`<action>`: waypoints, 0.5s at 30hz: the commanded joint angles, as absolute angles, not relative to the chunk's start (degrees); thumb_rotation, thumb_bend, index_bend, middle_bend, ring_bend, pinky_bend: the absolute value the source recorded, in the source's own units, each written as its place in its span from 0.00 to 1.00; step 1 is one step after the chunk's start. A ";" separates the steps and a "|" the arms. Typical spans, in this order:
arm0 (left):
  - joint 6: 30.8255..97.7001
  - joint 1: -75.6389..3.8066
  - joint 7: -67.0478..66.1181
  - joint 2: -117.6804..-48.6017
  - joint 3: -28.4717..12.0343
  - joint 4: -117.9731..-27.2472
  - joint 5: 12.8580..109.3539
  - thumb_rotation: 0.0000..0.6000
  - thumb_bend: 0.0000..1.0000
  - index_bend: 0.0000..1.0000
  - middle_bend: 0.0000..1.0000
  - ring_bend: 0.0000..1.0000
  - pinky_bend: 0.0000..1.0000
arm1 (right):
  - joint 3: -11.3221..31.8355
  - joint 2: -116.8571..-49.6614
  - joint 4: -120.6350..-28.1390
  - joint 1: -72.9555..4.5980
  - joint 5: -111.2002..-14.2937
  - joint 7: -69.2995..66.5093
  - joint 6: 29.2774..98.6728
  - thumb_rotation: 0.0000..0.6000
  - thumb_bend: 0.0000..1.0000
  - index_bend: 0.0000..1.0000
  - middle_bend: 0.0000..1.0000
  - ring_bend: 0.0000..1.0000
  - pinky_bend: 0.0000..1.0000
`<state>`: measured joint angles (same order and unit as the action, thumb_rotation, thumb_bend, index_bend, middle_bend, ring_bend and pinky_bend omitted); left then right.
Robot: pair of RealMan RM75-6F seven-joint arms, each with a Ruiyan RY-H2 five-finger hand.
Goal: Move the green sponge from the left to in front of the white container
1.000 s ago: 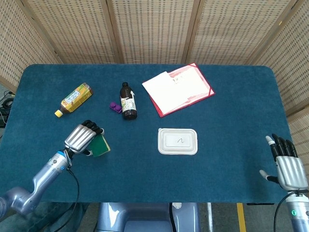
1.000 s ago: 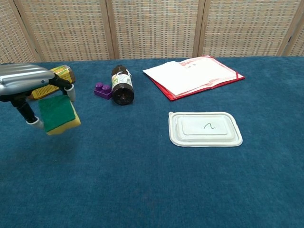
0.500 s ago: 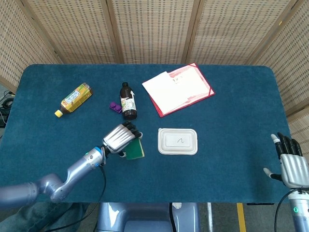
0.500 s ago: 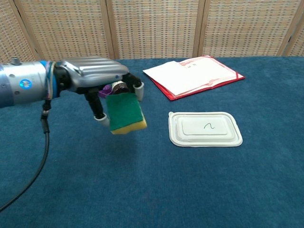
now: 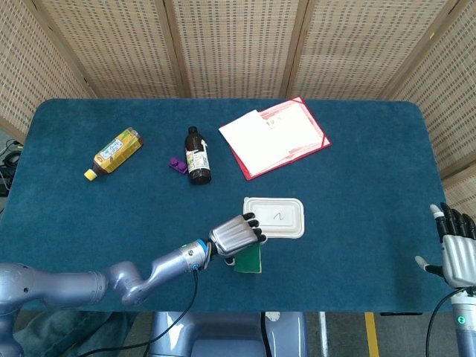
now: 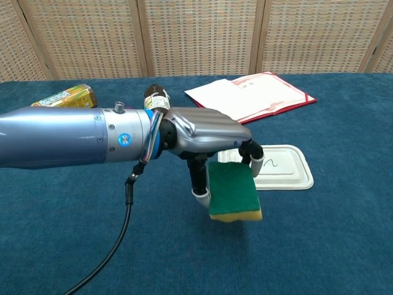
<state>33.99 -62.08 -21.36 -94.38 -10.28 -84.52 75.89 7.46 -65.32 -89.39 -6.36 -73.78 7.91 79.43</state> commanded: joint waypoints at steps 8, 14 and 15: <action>34.12 -62.65 -21.81 -95.31 -6.33 -82.57 77.67 1.00 0.07 0.25 0.30 0.16 0.13 | 7.86 -65.14 -88.71 -6.35 -72.84 7.29 78.92 1.00 0.00 0.00 0.00 0.00 0.00; 34.09 -62.29 -22.12 -93.34 -4.91 -84.99 76.46 1.00 0.02 0.00 0.00 0.00 0.00 | 7.71 -65.08 -89.14 -6.40 -73.50 7.35 79.18 1.00 0.00 0.00 0.00 0.00 0.00; 36.02 -61.44 -21.78 -91.82 -5.19 -86.82 76.79 1.00 0.01 0.00 0.00 0.00 0.00 | 7.63 -65.03 -89.36 -6.38 -73.82 7.35 79.35 1.00 0.00 0.00 0.00 0.00 0.00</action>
